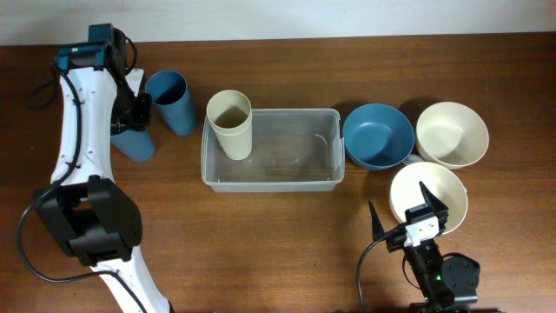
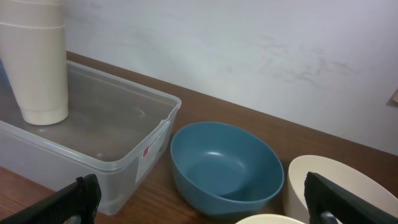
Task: Pack container
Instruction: 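Grasp the front blue cup with the left gripper, then carry the blue cup into the bin's front-left corner and lower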
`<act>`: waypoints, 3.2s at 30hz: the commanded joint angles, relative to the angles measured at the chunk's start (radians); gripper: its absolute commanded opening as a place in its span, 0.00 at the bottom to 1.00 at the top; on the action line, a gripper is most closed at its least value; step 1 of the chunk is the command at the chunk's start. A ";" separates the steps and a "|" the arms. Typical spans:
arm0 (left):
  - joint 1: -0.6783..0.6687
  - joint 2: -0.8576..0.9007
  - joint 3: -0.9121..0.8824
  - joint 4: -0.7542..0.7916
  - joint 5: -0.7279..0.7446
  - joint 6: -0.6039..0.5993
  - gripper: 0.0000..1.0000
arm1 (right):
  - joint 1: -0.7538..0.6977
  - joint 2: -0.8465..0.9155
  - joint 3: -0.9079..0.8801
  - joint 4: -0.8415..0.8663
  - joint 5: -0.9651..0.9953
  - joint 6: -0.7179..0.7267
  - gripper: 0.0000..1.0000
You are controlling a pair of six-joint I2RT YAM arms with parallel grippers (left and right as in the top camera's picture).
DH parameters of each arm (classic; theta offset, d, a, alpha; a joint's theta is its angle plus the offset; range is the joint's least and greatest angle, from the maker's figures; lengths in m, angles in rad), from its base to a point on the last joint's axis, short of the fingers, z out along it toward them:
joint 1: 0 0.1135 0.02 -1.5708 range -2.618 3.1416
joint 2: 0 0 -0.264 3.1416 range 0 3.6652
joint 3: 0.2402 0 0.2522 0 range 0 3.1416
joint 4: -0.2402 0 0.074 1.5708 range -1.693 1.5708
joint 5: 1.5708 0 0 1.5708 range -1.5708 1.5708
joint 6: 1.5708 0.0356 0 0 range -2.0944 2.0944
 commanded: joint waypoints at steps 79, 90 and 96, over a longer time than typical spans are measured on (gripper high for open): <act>-0.497 -0.449 -0.385 0.037 0.154 -0.076 0.02 | 0.006 -0.004 -0.005 -0.006 -0.006 -0.003 0.99; -0.497 -0.436 -0.470 0.148 0.149 -0.076 0.01 | 0.006 -0.004 -0.005 -0.006 -0.006 -0.003 0.99; -0.497 -0.433 -0.508 0.175 0.150 -0.076 0.02 | 0.006 -0.004 -0.005 -0.006 -0.006 -0.003 0.99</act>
